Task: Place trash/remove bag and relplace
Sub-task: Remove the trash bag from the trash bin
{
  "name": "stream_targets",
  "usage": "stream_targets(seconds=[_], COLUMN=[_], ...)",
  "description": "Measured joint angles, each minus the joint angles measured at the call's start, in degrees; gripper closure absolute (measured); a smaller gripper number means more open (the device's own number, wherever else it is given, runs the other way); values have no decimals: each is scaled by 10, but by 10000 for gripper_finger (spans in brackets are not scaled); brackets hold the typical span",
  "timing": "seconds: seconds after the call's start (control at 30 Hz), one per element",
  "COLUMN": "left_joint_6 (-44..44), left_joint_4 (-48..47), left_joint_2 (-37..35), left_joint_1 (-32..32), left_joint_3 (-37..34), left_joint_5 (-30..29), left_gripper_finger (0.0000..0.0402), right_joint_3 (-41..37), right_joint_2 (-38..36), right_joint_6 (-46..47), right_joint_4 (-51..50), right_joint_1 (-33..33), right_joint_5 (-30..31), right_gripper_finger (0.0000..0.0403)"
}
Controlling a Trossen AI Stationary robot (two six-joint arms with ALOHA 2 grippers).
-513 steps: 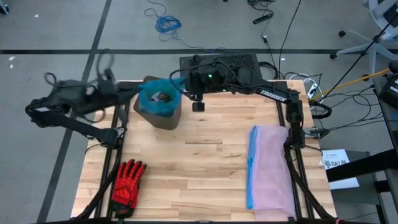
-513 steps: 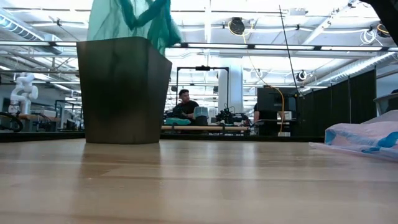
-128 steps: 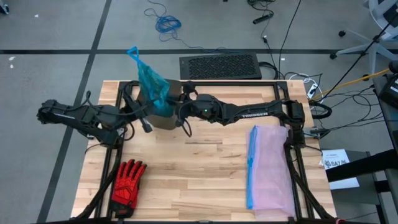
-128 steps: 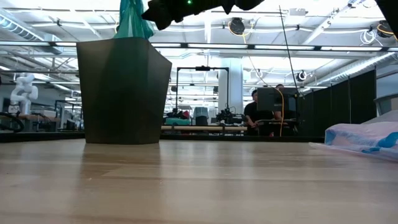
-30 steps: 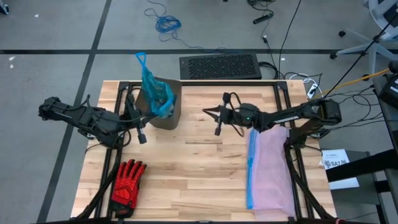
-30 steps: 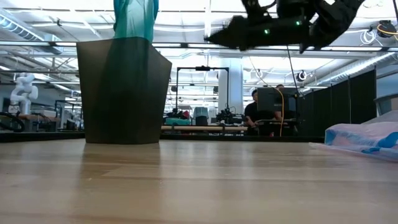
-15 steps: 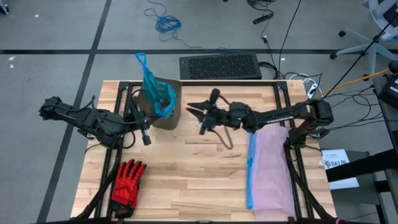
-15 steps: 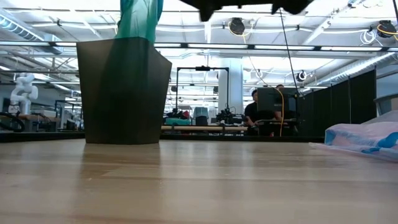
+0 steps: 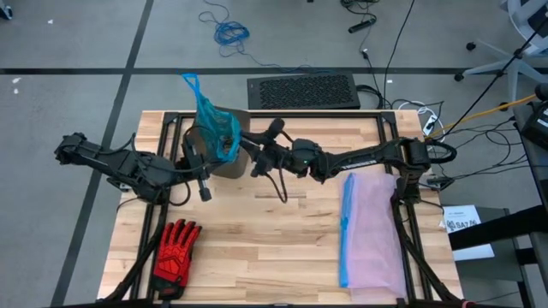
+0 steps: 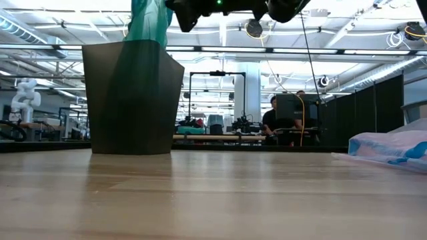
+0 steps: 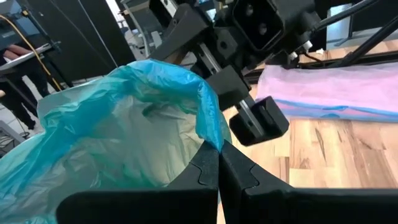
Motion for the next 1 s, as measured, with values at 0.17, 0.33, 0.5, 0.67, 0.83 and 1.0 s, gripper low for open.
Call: stream_targets(seconds=[0.17,0.33,0.5,0.67,0.83,1.0], left_joint_6=[0,2,4,28,62,79], left_joint_4=[-1,0,13,35,45,46], left_joint_2=[0,0,0,0,0,-5], left_joint_1=[0,0,0,0,0,0], left_joint_3=[0,0,0,0,0,0], left_joint_5=[3,3,3,3,4,-19], left_gripper_finger=[402,402,402,402,386,332], right_joint_3=[0,0,0,0,0,0], right_joint_2=[0,0,0,0,-4,-10], right_joint_6=[-4,-4,1,-11,-41,-63], right_joint_4=[22,39,26,26,30,22], right_joint_1=[1,0,-1,2,9,15], right_joint_5=[-3,-14,-19,-15,23,60], right_gripper_finger=[304,305,359,399,402,403])
